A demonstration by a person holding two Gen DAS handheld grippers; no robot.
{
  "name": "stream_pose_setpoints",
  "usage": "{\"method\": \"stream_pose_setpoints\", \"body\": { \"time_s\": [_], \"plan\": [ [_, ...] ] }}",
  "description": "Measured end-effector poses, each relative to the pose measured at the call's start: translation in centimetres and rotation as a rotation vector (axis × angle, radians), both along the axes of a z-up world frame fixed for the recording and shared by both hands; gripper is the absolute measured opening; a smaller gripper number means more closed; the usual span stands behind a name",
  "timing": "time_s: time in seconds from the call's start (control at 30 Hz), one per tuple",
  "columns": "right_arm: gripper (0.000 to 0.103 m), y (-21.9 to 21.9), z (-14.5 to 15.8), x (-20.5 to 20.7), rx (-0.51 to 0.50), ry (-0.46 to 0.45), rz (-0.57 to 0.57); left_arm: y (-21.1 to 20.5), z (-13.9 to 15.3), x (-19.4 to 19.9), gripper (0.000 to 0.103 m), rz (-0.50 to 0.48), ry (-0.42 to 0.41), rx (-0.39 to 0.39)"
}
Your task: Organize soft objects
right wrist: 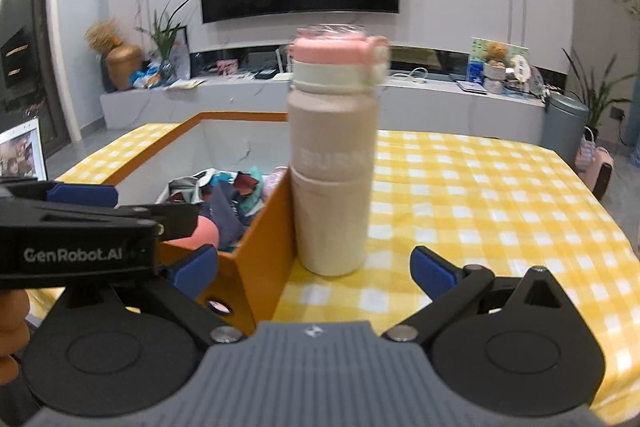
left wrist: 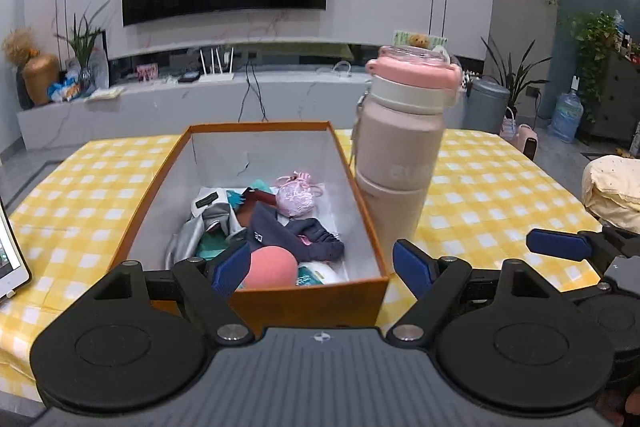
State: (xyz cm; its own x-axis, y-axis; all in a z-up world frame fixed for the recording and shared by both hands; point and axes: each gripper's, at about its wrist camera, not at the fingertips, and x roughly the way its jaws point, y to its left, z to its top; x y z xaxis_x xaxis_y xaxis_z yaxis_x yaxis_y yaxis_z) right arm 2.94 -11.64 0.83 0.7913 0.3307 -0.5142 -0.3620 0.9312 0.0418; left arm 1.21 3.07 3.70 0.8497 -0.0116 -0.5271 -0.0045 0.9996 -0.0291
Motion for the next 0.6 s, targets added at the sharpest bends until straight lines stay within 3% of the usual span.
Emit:
{"method": "stream_pose_setpoints", "body": {
  "time_s": [0.4,0.6],
  "plan": [
    [0.1,-2.5,-2.6,-1.1,0.05,-0.024,-0.051,-1.9,-1.6,-1.2,0.095,0.004,-0.035,0.057],
    [0.1,-3.0,-2.9,-1.5,0.064,-0.025,-0.049,-1.9,-1.8,-1.6,0.094,-0.003,-0.052,0.035]
  ]
}}
